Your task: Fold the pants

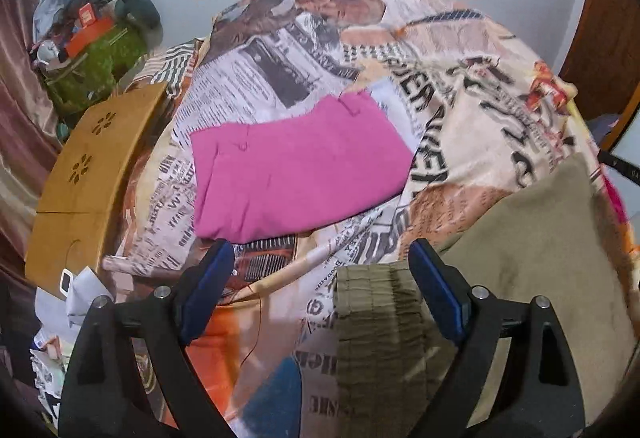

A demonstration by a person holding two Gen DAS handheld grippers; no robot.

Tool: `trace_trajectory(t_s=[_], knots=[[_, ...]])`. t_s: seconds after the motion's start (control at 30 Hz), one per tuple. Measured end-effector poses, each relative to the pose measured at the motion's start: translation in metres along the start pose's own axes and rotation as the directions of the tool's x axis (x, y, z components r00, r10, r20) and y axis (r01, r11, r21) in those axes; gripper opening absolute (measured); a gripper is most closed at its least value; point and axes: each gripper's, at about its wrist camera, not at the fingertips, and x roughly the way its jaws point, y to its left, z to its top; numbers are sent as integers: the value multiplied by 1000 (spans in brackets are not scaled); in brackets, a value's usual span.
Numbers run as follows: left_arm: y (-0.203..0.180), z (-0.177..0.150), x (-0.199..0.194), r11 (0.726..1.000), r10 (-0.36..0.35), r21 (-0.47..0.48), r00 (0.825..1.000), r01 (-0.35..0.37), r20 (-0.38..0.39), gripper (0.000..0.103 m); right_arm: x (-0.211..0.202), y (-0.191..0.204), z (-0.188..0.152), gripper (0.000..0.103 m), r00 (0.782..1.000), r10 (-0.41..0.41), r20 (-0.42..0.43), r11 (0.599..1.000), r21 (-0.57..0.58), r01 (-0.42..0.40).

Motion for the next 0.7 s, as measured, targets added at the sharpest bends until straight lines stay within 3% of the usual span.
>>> trace_trajectory(t_s=[0.07, 0.13, 0.33, 0.5, 0.7], knots=[[5, 4, -12, 1000, -19, -12, 1000, 19, 14, 90, -13, 3, 1, 31, 999, 33, 2, 999, 2, -33], [7, 6, -21, 999, -45, -25, 999, 46, 23, 91, -32, 15, 1, 56, 999, 45, 20, 998, -34, -44], [-14, 10, -30, 993, -122, -5, 993, 122, 0, 96, -68, 56, -11, 86, 989, 144, 21, 986, -87, -141], [-44, 8, -19, 985, -151, 73, 987, 155, -64, 98, -58, 96, -34, 86, 971, 231, -63, 963, -129, -237], [-67, 4, 14, 977, -162, 118, 975, 180, -153, 98, -23, 132, -56, 86, 949, 245, -197, 941, -185, -281]])
